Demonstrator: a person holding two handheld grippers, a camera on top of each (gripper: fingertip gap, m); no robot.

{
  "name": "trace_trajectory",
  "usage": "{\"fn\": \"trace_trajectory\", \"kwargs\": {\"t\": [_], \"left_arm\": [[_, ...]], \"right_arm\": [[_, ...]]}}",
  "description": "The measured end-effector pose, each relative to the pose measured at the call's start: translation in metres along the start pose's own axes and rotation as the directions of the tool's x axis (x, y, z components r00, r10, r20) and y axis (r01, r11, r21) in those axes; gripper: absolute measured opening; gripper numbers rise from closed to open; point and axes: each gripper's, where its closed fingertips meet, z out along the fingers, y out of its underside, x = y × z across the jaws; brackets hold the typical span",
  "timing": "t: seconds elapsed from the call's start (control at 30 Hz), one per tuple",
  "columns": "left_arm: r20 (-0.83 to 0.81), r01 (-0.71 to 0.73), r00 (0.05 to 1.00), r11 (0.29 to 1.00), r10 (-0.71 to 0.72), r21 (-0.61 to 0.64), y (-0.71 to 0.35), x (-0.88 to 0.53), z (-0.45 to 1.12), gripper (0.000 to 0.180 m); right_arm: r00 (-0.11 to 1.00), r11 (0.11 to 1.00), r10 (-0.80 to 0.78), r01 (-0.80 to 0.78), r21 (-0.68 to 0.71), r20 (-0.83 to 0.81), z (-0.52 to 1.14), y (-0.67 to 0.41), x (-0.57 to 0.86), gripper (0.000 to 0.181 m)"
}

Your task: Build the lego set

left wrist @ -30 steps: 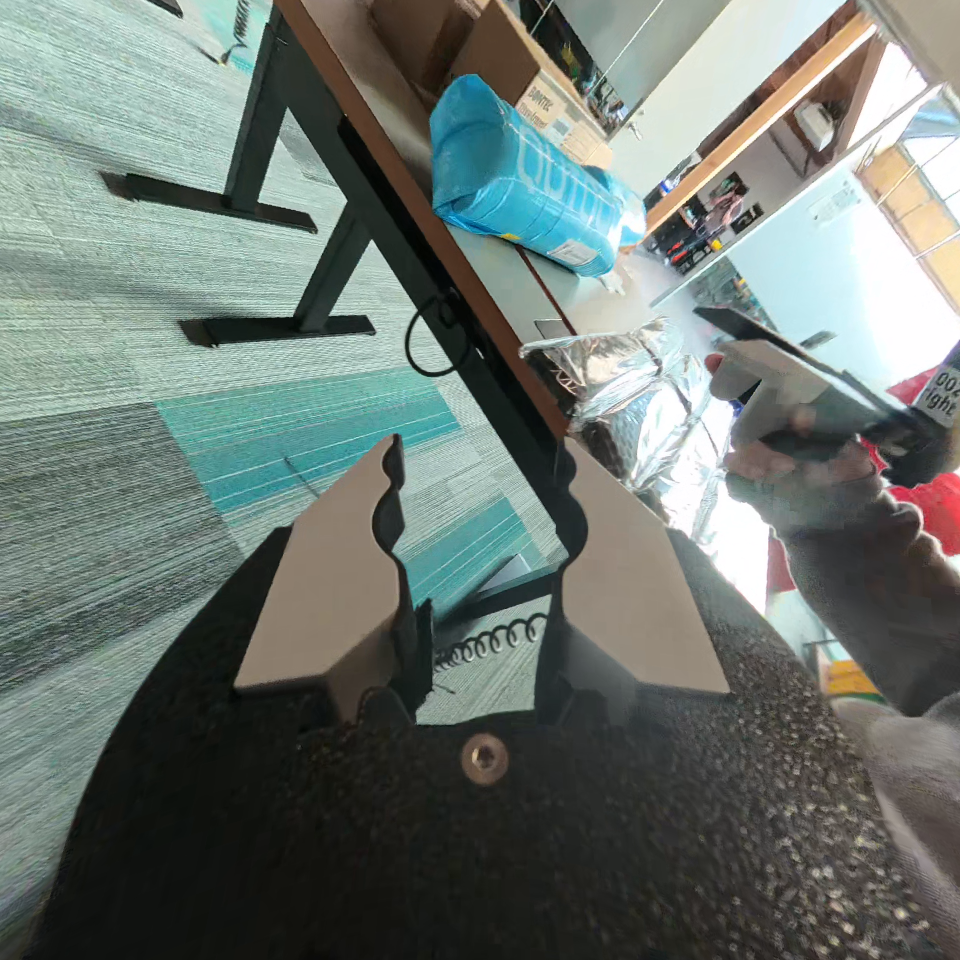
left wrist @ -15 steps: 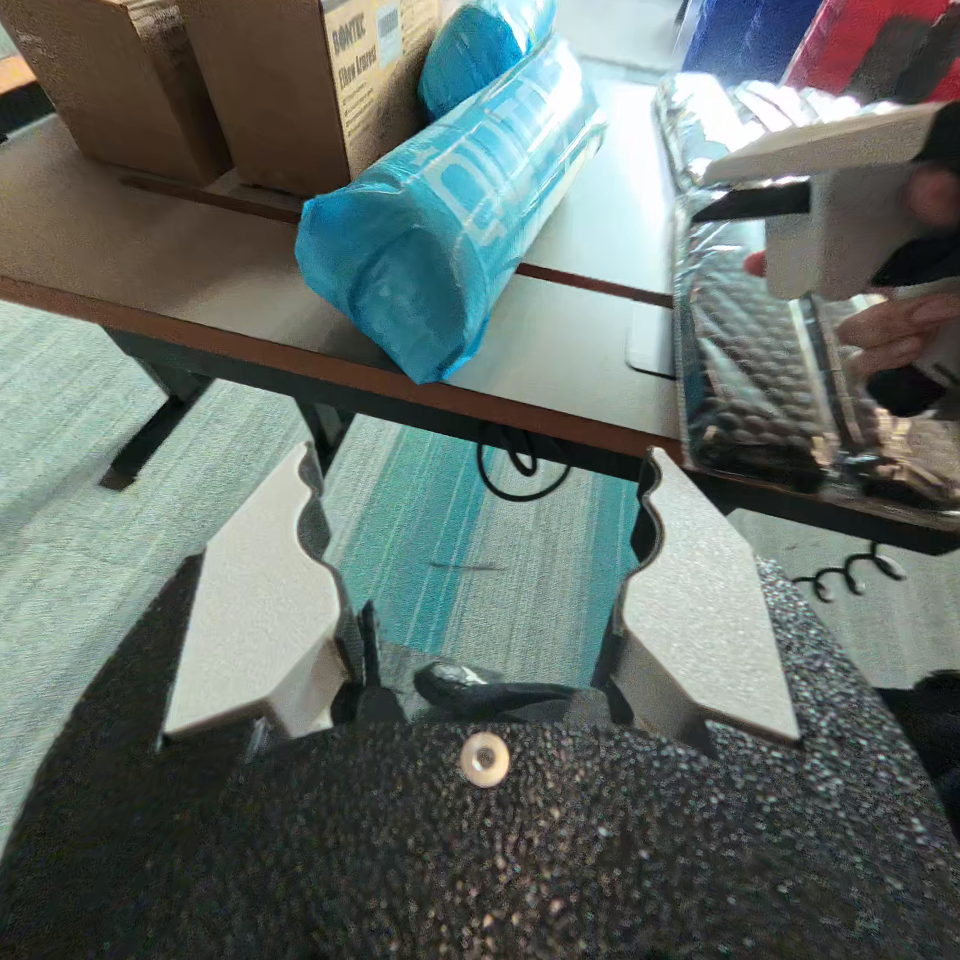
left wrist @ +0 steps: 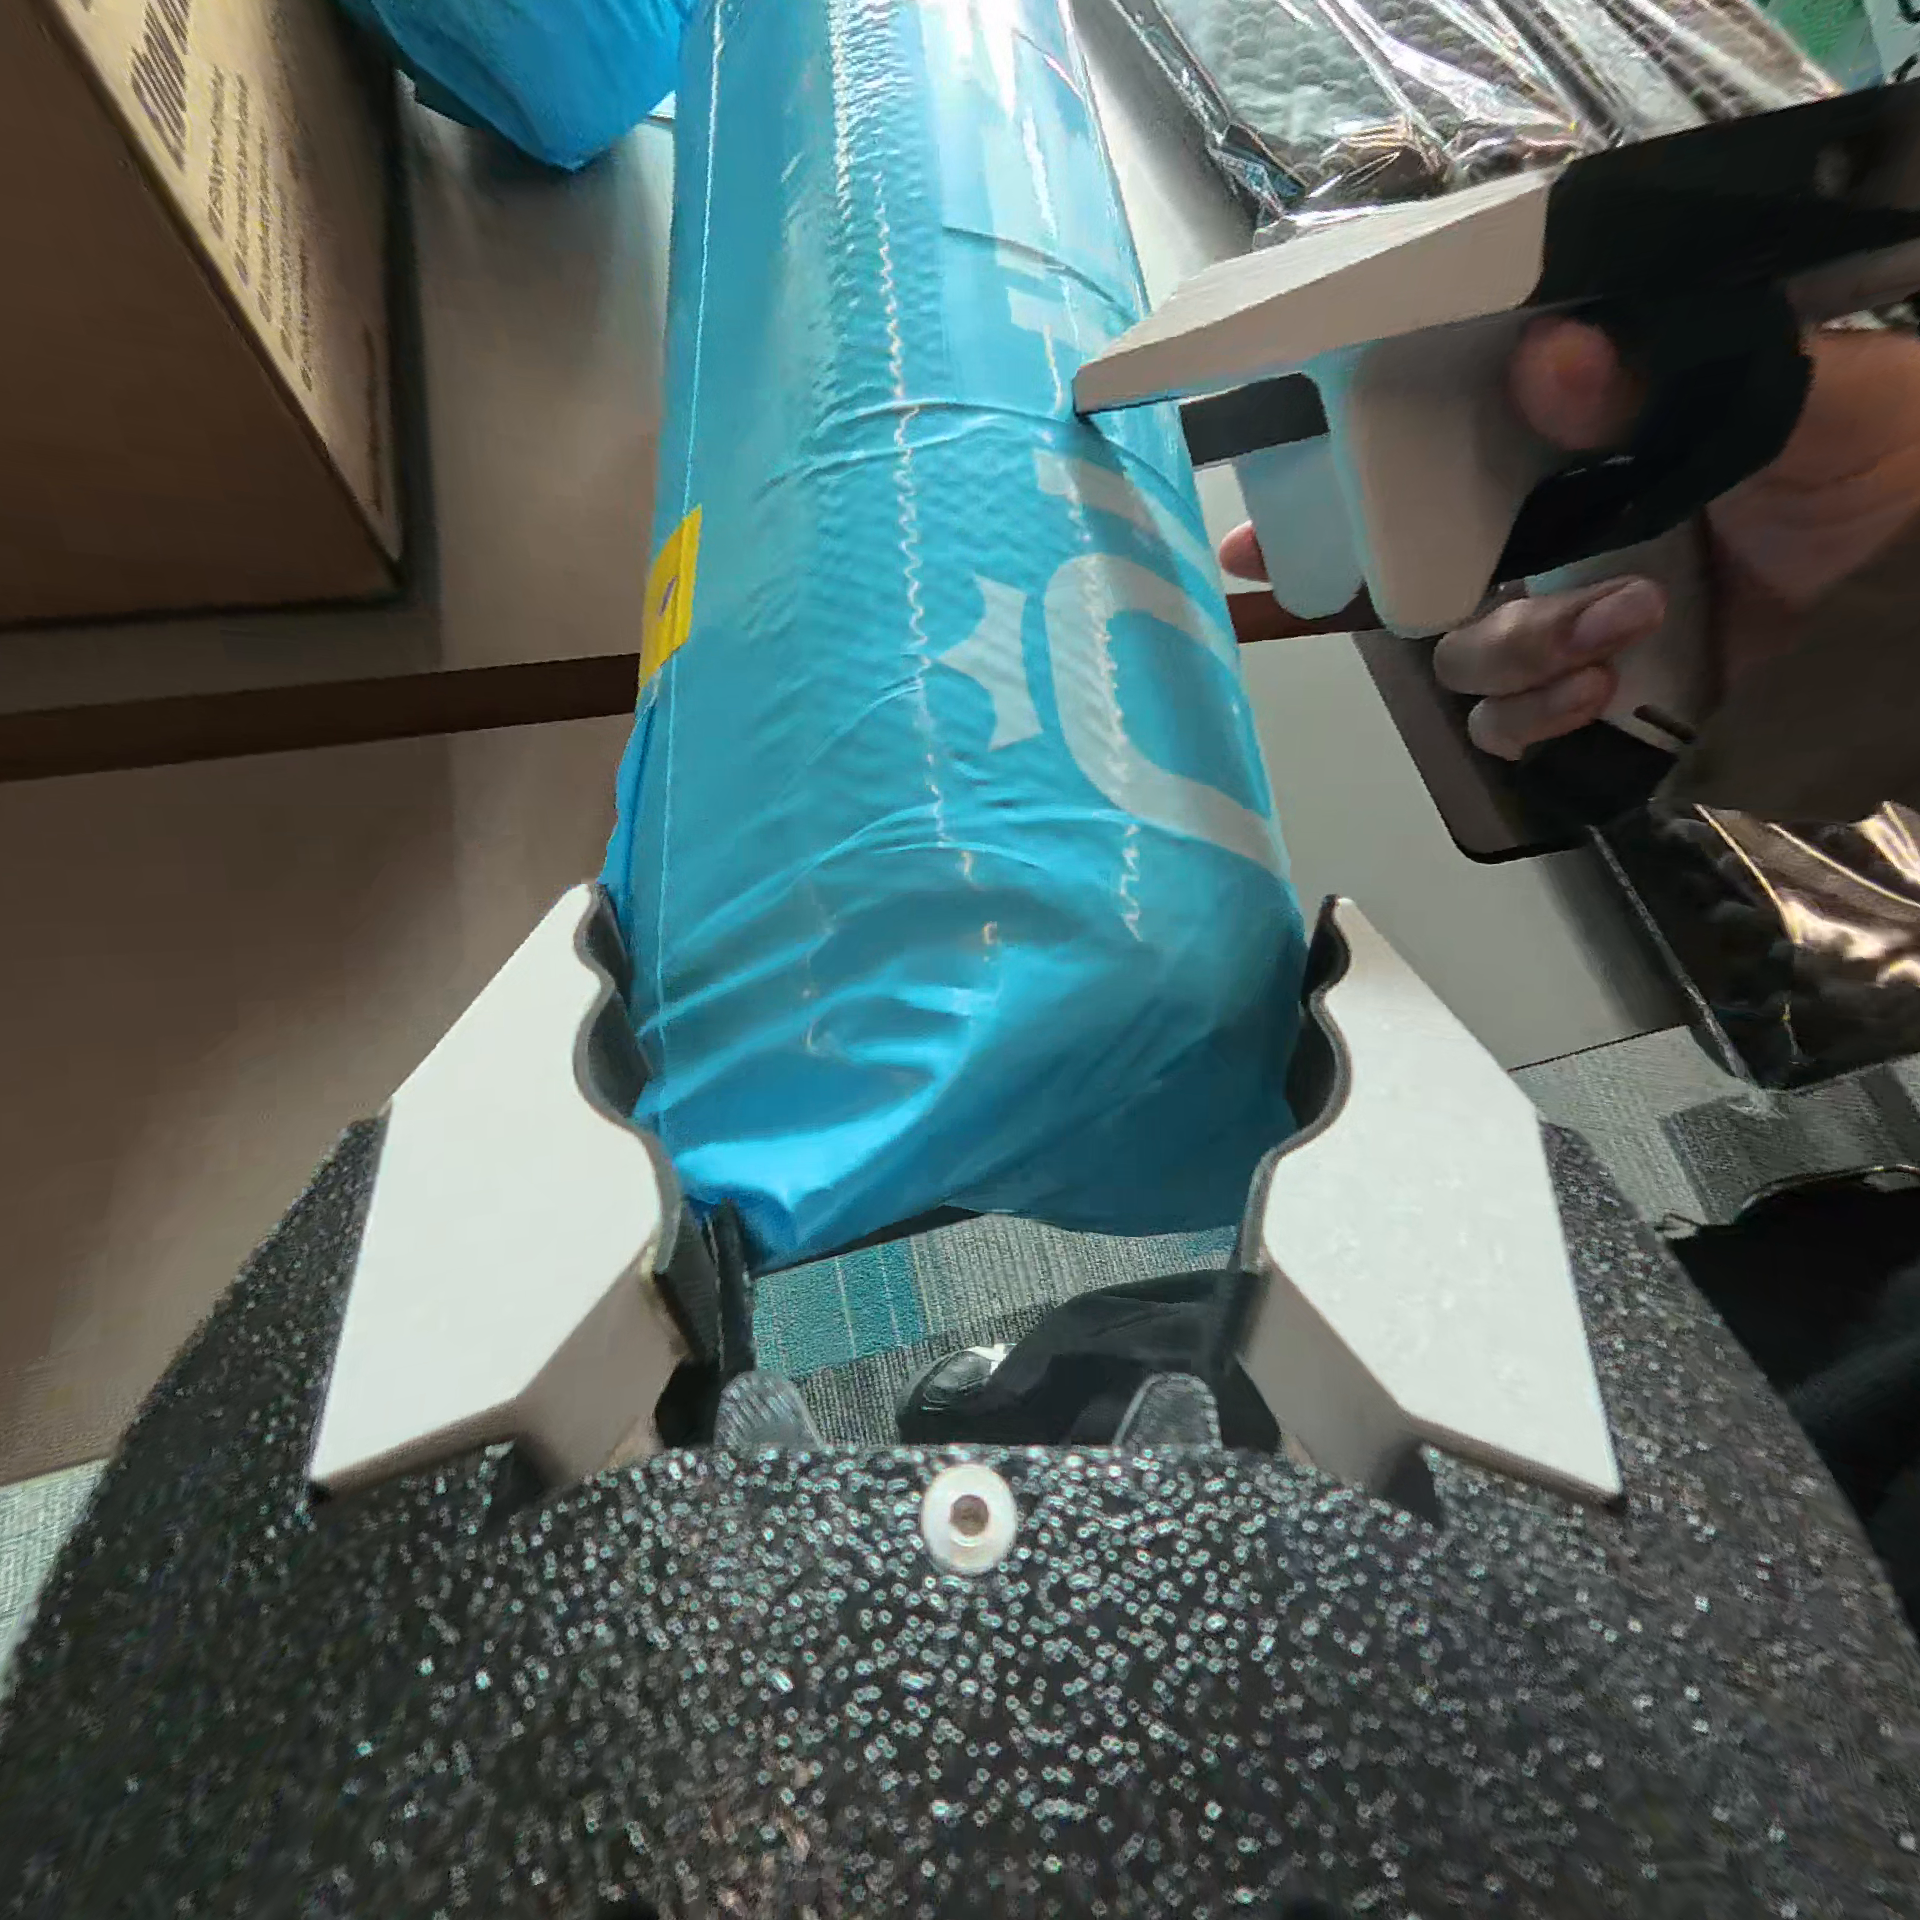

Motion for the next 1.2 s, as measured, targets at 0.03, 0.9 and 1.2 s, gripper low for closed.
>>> {"fn": "trace_trajectory", "kwargs": {"t": [0.03, 0.9, 1.2], "left_arm": [[-0.02, 0.013, 1.0, 1.0, -0.013, -0.006, 0.0, -0.002, 0.0, 0.126], [0.009, -0.196, 0.981, 0.981, 0.196, 0.002, -0.02, -0.05, -0.017, 0.107], [0.045, -0.304, 0.952, 0.951, 0.301, 0.063, -0.026, -0.042, -0.035, 0.104]], "right_arm": [[1.0, 1.0, -0.006, 0.006, 0.003, -0.006, 0.002, -0.001, -0.001, 0.117], [0.991, 0.986, 0.032, -0.01, 0.166, -0.131, 0.069, -0.018, -0.038, 0.106], [0.914, 0.896, -0.26, 0.349, 0.275, -0.312, -0.067, -0.006, -0.076, 0.087]]}}
